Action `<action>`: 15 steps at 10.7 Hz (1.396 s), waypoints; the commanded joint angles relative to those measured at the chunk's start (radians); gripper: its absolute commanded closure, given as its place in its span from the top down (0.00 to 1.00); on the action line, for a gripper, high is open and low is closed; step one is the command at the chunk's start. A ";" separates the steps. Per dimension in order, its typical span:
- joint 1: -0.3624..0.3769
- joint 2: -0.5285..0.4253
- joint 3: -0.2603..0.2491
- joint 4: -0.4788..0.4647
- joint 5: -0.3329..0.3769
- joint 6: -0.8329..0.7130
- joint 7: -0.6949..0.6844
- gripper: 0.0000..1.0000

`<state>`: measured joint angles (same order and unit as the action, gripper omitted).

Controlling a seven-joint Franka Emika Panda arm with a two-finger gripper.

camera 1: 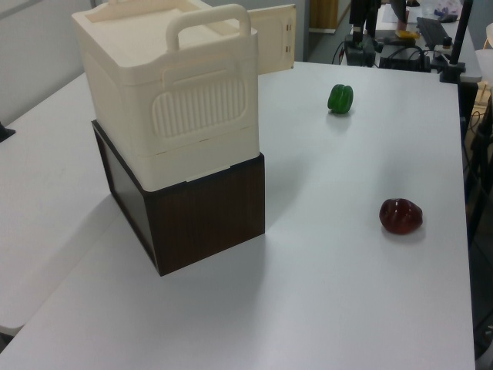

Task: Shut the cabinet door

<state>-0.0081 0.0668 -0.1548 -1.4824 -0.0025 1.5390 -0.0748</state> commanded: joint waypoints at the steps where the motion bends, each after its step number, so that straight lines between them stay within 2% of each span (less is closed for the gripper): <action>1: 0.020 -0.018 -0.023 -0.007 -0.005 -0.022 -0.003 1.00; 12: 0.022 -0.016 -0.028 0.005 0.018 -0.039 -0.028 1.00; 14: 0.020 -0.018 -0.028 0.007 0.019 -0.078 -0.092 0.76; 15: 0.019 -0.018 -0.028 0.007 0.021 -0.097 -0.120 0.59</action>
<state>-0.0073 0.0653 -0.1619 -1.4726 0.0008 1.5024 -0.1211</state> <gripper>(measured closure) 0.097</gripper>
